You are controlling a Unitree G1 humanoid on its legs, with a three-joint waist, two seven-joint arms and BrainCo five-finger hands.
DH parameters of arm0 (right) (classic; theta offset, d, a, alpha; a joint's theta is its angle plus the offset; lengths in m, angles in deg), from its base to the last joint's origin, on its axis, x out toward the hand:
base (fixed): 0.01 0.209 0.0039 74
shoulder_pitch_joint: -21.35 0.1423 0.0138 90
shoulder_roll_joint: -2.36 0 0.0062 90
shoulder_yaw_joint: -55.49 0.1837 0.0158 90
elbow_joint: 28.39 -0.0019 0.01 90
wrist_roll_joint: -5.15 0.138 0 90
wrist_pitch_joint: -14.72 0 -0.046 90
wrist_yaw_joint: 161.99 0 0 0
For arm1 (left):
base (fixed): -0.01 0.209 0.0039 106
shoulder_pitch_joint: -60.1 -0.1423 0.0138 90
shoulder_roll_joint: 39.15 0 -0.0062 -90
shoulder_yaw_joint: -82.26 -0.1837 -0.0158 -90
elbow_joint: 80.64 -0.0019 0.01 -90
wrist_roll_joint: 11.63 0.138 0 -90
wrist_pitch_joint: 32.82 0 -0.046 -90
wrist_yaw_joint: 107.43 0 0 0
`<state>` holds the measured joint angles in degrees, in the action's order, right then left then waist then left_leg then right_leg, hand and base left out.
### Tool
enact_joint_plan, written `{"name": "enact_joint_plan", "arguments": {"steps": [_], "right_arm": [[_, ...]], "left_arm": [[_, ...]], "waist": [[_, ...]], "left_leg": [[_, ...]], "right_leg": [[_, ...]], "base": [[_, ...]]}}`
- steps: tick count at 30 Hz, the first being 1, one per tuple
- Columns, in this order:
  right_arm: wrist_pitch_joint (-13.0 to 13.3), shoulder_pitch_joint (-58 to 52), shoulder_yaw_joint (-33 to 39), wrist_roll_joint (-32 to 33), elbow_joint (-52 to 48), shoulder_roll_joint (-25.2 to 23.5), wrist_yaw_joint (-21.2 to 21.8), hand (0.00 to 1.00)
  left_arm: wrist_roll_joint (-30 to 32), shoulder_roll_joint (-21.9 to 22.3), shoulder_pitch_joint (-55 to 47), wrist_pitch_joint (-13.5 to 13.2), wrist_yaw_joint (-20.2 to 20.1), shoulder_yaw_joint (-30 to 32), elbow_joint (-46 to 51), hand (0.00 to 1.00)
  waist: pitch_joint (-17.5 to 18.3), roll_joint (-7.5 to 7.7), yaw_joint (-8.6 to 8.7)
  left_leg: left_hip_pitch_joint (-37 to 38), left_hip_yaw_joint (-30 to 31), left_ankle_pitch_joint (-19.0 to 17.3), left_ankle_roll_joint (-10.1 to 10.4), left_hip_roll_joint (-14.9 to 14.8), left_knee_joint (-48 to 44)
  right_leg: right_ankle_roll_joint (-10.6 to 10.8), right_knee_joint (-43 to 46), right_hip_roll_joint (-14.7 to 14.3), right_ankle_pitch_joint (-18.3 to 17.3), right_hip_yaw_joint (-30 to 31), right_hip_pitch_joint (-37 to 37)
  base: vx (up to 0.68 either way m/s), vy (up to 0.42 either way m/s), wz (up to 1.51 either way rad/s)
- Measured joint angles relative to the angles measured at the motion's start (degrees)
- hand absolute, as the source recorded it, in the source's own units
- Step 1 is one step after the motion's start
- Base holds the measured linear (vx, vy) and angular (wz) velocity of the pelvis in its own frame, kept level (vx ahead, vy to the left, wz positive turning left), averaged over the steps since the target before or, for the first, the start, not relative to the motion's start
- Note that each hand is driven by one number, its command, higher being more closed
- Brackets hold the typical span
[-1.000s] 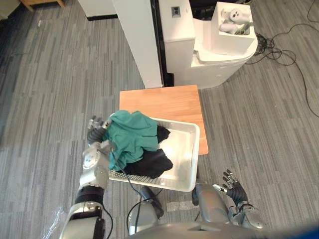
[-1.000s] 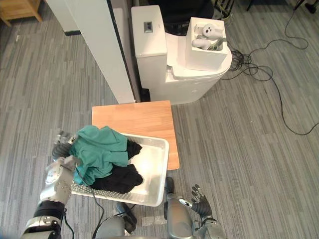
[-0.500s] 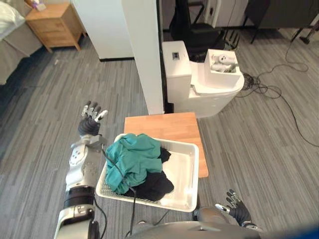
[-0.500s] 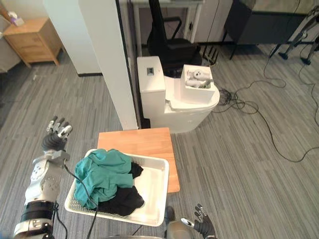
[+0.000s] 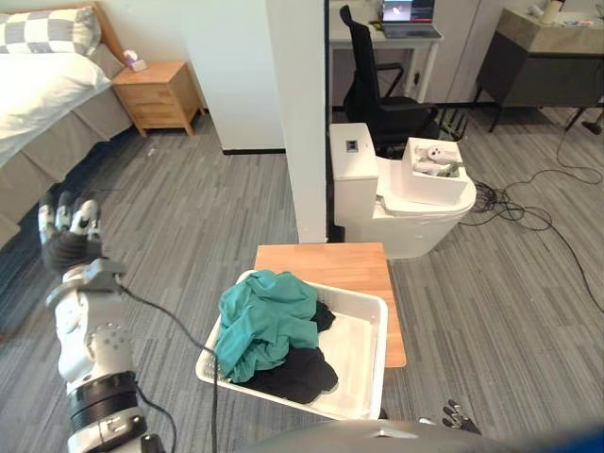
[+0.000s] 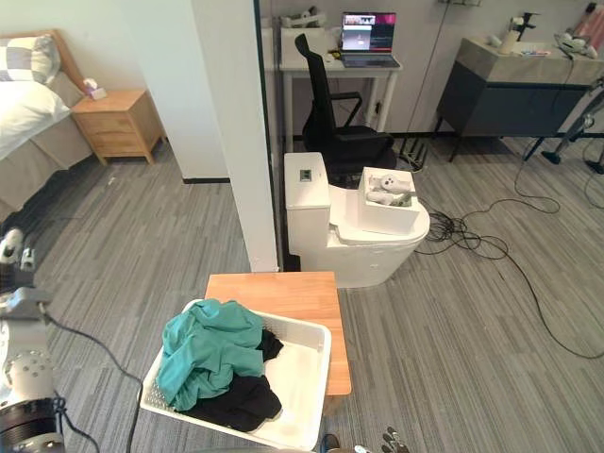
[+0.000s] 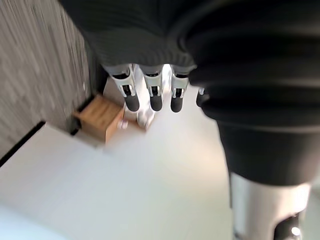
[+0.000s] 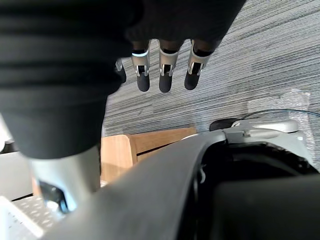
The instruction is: Tidy the bed and pick cloth on bed and put in laundry
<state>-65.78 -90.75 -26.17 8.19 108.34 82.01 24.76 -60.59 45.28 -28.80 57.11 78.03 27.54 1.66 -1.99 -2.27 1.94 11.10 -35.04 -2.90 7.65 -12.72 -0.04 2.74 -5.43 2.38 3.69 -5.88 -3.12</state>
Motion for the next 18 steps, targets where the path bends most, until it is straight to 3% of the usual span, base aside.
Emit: {"name": "enact_joint_plan", "arguments": {"steps": [4,6,9,10,12,18], "right_arm": [[0.04,1.17,0.49,-0.16,2.11,0.0,0.37,0.0],[0.09,1.63,0.74,-0.15,3.17,-0.02,0.39,0.0],[0.12,2.24,1.34,-0.14,4.1,-0.64,0.59,0.0],[0.13,2.41,1.57,-0.14,4.14,-0.82,0.86,0.0],[0.1,4.79,2.73,-0.16,5.5,-1.04,1.8,0.0],[-0.78,8.05,3.62,-1.06,6.58,-1.17,2.02,0.0]], "left_arm": [[-1.1,3.89,-7.04,2.18,0.92,1.93,-8.97,0.0],[-1.03,7.28,-9.84,2.46,0.75,2.18,-14.71,0.0],[-0.72,12.19,-15.15,4.3,-1.9,3.03,-24.97,0.0],[0.9,13.61,-16.49,5.05,-3.2,3.05,-27.95,0.0],[11.22,19.25,-20.17,6.21,-8.49,3.05,-37.47,0.0],[28.99,23.84,-20.18,5.43,-11.37,-0.66,-46.09,0.0]], "waist": [[0.06,-0.05,-0.35],[0.24,-0.08,-1.46],[0.92,1.02,-2.47],[1.06,1.27,-2.85],[1.25,1.16,-3.13],[1.54,0.43,-4.43]], "left_leg": [[0.02,2.45,0.17,-0.25,0.51,0.25],[0.0,3.01,0.39,-0.49,0.94,1.12],[-0.13,4.13,0.65,-0.87,1.33,2.04],[-0.13,4.32,0.65,-0.87,1.43,2.13],[0.01,4.65,0.38,-0.6,1.91,2.98],[1.49,4.42,0.95,-0.63,1.94,3.98]], "right_leg": [[0.19,-0.07,0.7,-0.28,-2.16,-1.34],[0.34,-0.17,0.98,-0.4,-2.92,-1.42],[0.61,-0.38,1.33,-0.78,-4.05,-1.58],[0.85,-0.38,1.48,-1.05,-4.37,-1.52],[0.97,-0.38,1.83,-1.45,-4.88,-1.73],[1.24,-0.35,1.68,-1.75,-5.1,-2.64]], "base": [[-0.03,-0.02,0.27],[-0.03,-0.011,0.23],[-0.02,-0.014,0.19],[-0.02,-0.015,0.26],[-0.01,-0.012,0.17],[0.02,-0.004,0.0]]}}
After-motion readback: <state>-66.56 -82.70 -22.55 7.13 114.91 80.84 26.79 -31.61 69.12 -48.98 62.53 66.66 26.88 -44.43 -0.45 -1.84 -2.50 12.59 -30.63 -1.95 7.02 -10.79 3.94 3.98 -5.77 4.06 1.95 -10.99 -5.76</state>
